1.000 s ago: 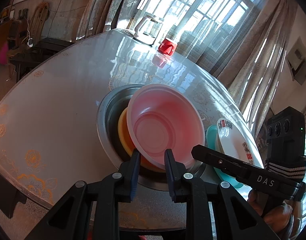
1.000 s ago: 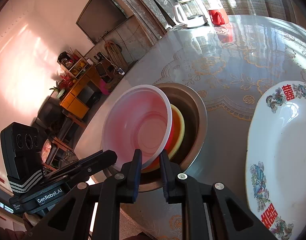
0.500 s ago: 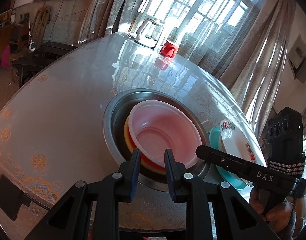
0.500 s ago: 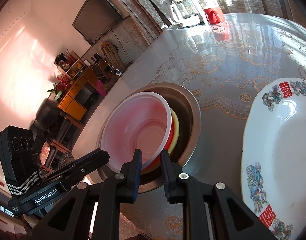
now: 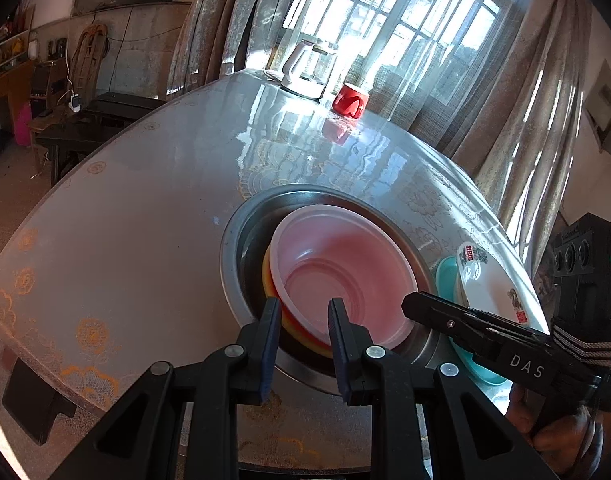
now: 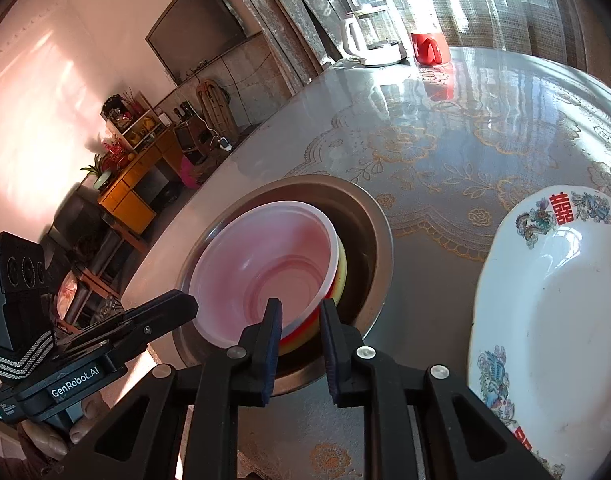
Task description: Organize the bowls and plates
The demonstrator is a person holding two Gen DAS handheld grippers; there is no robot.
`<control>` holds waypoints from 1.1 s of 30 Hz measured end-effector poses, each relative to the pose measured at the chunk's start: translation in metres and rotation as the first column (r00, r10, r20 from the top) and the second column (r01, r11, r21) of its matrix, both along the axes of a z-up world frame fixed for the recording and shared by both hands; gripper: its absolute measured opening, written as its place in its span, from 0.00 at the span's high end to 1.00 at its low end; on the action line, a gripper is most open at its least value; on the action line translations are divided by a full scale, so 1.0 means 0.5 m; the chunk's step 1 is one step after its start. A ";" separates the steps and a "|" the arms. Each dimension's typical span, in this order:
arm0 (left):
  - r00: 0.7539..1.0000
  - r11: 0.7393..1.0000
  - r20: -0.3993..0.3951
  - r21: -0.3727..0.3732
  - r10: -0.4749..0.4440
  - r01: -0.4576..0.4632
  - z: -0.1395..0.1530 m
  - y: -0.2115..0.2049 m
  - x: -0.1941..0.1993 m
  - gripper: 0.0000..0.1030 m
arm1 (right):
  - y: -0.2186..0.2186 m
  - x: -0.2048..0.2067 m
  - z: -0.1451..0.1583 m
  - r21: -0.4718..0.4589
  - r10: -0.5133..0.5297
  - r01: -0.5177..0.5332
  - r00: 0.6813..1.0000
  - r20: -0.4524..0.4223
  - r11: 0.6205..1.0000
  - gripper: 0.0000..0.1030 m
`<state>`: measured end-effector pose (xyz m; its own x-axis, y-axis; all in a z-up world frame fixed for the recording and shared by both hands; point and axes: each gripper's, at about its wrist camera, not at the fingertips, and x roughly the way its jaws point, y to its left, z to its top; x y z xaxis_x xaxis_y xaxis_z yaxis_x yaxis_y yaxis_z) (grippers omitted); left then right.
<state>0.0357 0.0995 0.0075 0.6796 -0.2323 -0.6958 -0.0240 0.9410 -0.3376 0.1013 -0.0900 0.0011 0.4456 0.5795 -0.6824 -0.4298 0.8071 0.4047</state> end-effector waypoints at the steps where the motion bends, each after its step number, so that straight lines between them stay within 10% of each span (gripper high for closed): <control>1: 1.000 1.000 -0.004 0.008 0.003 -0.003 -0.001 -0.001 0.003 0.77 | -0.001 0.005 -0.001 -0.001 -0.003 0.003 1.000 0.002 1.000 0.83; 33: 0.997 0.961 0.047 0.267 0.064 -0.075 -0.031 -0.044 0.067 0.80 | 0.032 0.022 0.001 -0.148 -0.058 0.084 0.984 0.169 0.985 0.85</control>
